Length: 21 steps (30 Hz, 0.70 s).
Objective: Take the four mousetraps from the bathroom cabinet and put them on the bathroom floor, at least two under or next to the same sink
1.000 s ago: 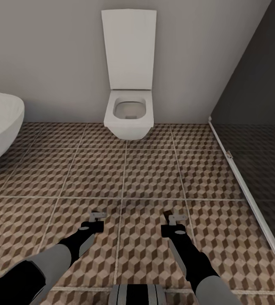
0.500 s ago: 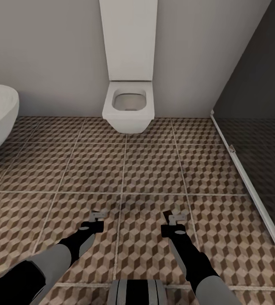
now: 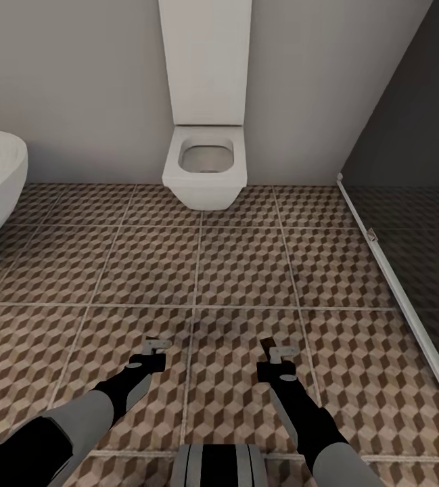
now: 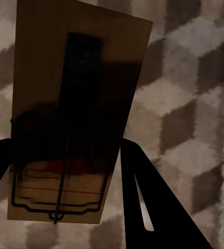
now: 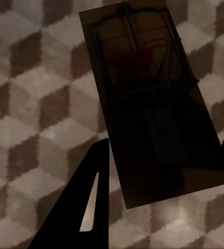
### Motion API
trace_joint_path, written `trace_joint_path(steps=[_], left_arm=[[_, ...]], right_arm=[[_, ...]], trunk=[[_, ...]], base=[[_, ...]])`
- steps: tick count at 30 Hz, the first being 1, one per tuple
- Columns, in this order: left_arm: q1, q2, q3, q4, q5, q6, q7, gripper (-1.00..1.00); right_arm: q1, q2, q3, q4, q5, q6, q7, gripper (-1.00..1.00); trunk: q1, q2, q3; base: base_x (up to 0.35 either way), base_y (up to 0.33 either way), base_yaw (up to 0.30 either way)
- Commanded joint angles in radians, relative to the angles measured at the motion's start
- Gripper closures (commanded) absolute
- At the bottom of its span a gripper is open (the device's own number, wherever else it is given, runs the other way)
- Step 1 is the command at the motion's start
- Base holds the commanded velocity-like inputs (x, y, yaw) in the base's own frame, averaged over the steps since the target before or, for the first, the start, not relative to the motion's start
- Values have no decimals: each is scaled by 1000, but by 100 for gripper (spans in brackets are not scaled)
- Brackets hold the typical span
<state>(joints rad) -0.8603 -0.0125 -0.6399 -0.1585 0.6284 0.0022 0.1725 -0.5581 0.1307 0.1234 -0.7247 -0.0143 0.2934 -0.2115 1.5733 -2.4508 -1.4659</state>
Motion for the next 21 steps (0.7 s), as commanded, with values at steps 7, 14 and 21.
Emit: trace_joint_path(steps=[7, 14, 21], left_arm=[[0, 0, -9, -1, 5, 1, 9, 100], [0, 0, -9, -1, 5, 1, 9, 100], [0, 0, -9, -1, 5, 1, 9, 100]], right_arm=[[0, 1, 5, 14, 11, -13, -6, 100], [0, 1, 5, 16, 17, -14, -6, 100], [0, 1, 5, 16, 17, -15, -6, 100]], trunk=[[0, 0, -1], [11, -21, -17], [28, -50, -51]], base=[[0, 0, 0], [0, 0, 0], [0, 0, 0]])
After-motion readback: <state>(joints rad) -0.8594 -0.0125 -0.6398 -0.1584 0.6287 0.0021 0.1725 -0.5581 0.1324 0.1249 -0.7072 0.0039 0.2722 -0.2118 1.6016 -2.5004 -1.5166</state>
